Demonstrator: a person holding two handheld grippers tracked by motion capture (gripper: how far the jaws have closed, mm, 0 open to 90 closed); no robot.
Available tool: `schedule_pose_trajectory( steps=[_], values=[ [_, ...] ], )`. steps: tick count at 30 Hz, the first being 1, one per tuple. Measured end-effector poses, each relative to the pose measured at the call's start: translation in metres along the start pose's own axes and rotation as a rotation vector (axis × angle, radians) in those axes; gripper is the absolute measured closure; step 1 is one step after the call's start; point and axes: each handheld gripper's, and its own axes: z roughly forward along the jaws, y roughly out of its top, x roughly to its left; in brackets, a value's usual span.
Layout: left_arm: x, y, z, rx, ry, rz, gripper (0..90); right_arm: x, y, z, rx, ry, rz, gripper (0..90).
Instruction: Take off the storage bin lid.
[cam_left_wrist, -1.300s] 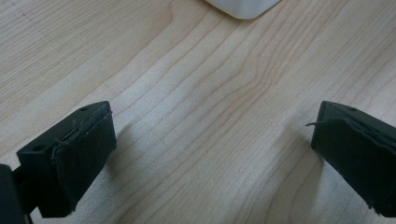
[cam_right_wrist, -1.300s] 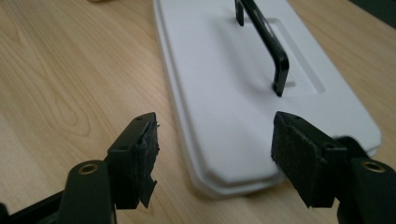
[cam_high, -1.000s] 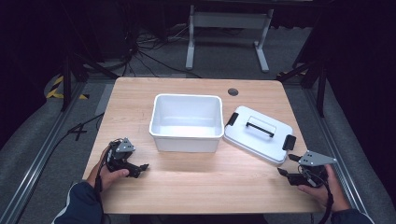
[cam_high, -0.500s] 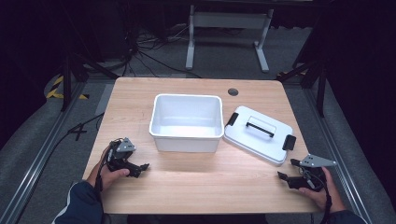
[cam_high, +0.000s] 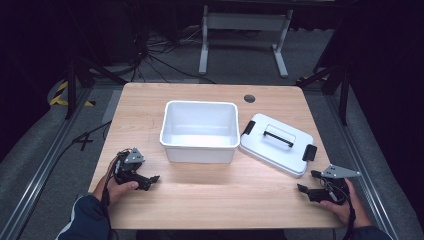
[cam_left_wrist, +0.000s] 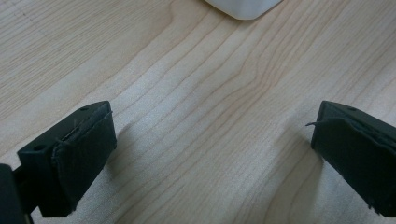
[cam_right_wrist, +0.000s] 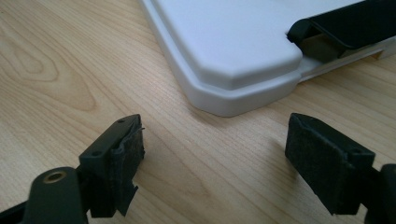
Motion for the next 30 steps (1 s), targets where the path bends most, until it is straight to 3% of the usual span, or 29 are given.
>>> schedule_pose_trajectory(
  steps=[30],
  values=[
    [0.0018,0.0018,0.0011,0.003,-0.007,0.011,0.1,-0.0002,-0.0002,-0.0002,0.002,0.001,-0.001,19.3]
  ],
)
